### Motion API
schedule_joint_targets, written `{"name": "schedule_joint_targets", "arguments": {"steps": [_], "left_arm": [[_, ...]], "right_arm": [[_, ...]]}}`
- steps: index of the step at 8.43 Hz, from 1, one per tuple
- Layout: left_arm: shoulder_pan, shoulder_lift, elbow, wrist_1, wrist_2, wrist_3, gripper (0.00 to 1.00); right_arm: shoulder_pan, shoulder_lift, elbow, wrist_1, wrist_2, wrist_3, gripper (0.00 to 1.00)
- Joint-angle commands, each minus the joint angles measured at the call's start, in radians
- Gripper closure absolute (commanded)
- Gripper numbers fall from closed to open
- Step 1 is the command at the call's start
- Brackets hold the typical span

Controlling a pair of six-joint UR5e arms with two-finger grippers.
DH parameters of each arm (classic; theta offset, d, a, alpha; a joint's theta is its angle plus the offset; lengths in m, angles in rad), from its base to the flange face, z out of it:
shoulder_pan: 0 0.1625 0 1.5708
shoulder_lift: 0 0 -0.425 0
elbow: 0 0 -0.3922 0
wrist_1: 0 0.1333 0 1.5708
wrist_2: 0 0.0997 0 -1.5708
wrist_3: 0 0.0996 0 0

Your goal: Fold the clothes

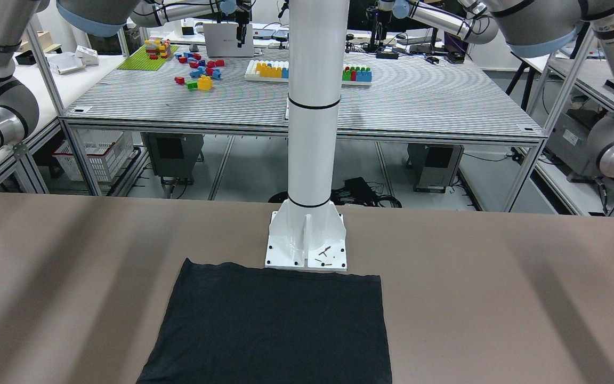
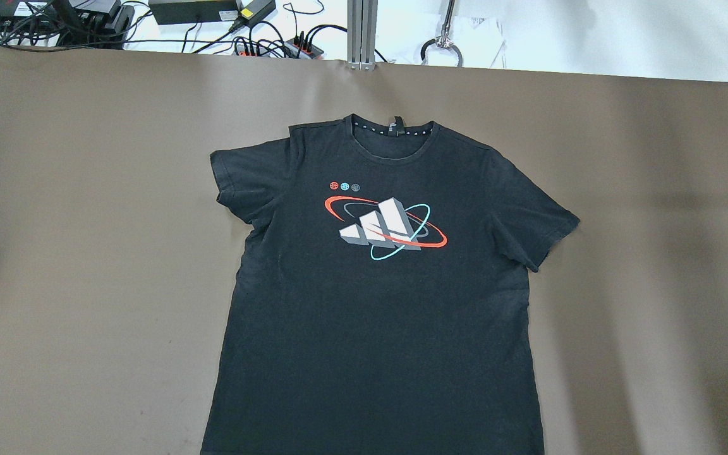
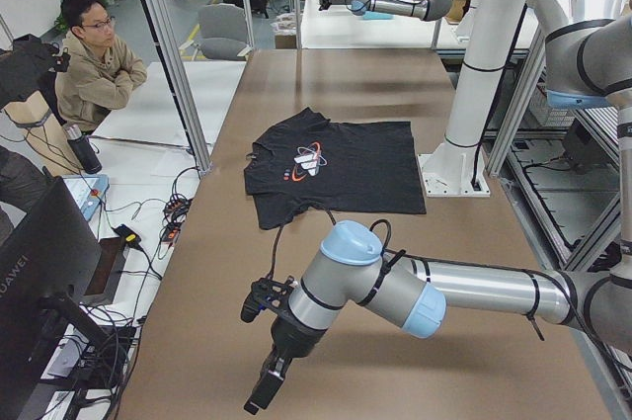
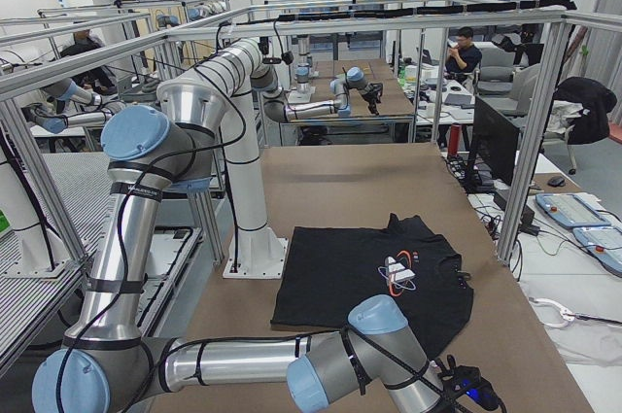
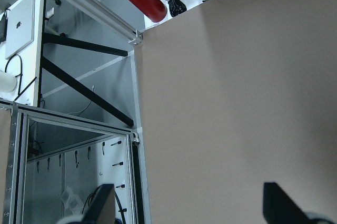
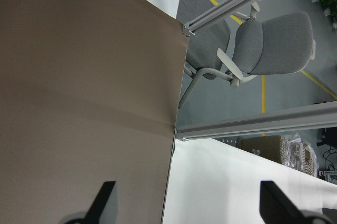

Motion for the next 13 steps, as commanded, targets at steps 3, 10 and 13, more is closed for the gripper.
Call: {"name": "schedule_joint_targets", "arguments": {"steps": [3, 10, 13], "left_arm": [[0.0, 0.035, -0.017, -0.019, 0.001, -0.003, 0.0], [0.0, 0.1, -0.065, -0.007, 0.004, 0.003, 0.0], [0.002, 0.118, -0.071, -0.01, -0.003, 0.003, 0.0]], "right_arm": [[0.0, -0.004, 0.003, 0.0, 0.0, 0.0, 0.05], [-0.008, 0.002, 0.003, -0.001, 0.045, 0.011, 0.05], [-0.147, 0.051, -0.003, -0.003, 0.076, 0.204, 0.05]]}}
